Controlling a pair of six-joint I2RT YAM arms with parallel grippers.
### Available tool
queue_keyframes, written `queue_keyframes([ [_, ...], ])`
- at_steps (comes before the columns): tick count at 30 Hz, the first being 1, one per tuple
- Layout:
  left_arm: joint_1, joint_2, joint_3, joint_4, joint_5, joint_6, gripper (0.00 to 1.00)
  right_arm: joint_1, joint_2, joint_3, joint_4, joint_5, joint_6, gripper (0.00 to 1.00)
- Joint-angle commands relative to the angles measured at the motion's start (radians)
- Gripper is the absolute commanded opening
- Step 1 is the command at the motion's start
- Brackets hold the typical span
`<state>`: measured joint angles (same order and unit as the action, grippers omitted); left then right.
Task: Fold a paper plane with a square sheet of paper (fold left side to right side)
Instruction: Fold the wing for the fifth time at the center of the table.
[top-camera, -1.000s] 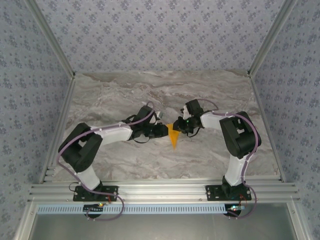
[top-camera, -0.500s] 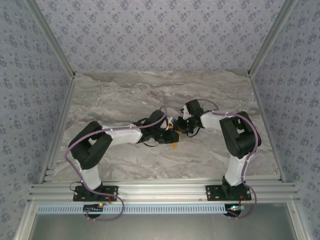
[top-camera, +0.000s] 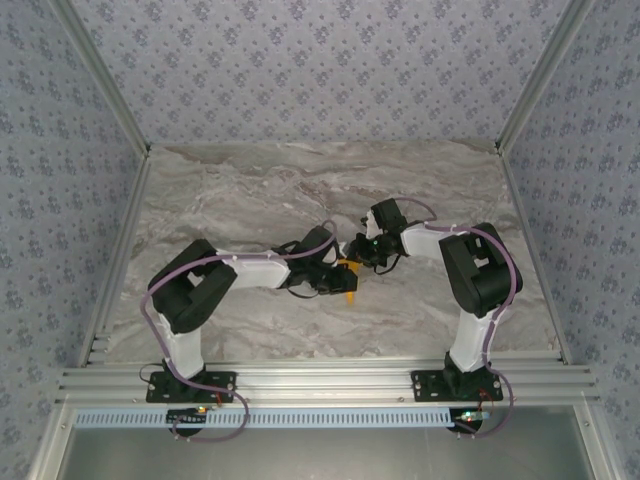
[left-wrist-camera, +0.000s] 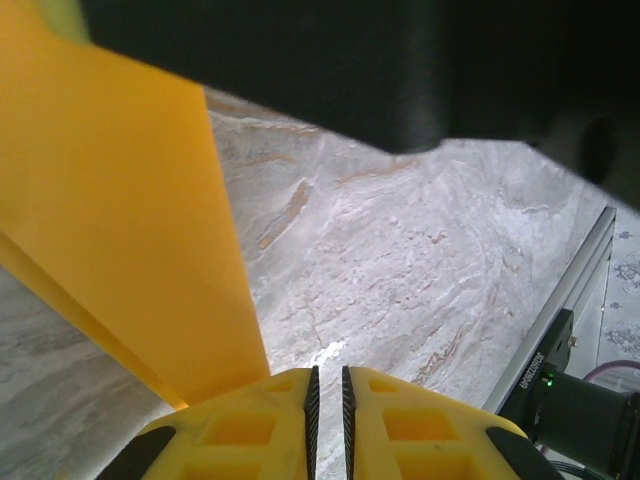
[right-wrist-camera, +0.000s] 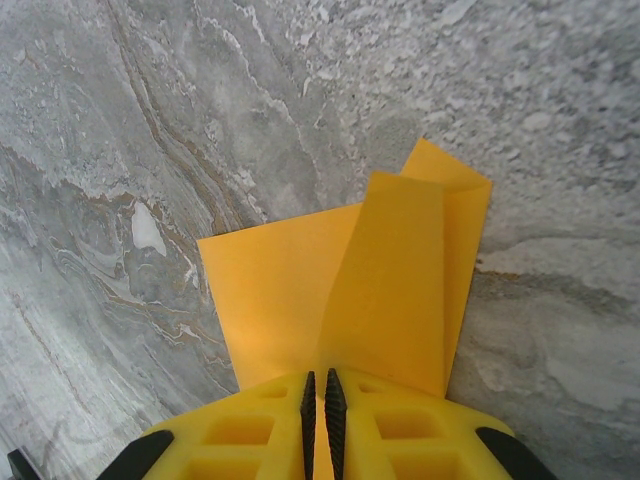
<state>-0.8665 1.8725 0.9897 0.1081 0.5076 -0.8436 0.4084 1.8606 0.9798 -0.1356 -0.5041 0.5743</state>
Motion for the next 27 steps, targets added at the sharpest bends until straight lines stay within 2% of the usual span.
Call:
queue_keyframes([
  [1, -0.014, 0.026, -0.016, -0.006, -0.007, -0.011, 0.15, -0.002, 0.061, -0.038, -0.166, 0.092, -0.027, 0.18],
  [11, -0.028, 0.065, -0.019, -0.019, -0.021, -0.015, 0.15, 0.000, 0.060, -0.036, -0.160, 0.086, -0.025, 0.18],
  [17, -0.039, 0.072, -0.020, -0.093, -0.067, -0.017, 0.11, -0.003, 0.035, -0.033, -0.120, 0.049, -0.024, 0.18],
  [23, -0.062, 0.087, -0.021, -0.173, -0.111, -0.032, 0.07, -0.032, -0.055, -0.033, -0.025, -0.027, -0.015, 0.18],
  [27, -0.072, 0.096, -0.020, -0.188, -0.131, -0.040, 0.06, -0.062, -0.168, -0.069, 0.030, -0.048, -0.008, 0.16],
])
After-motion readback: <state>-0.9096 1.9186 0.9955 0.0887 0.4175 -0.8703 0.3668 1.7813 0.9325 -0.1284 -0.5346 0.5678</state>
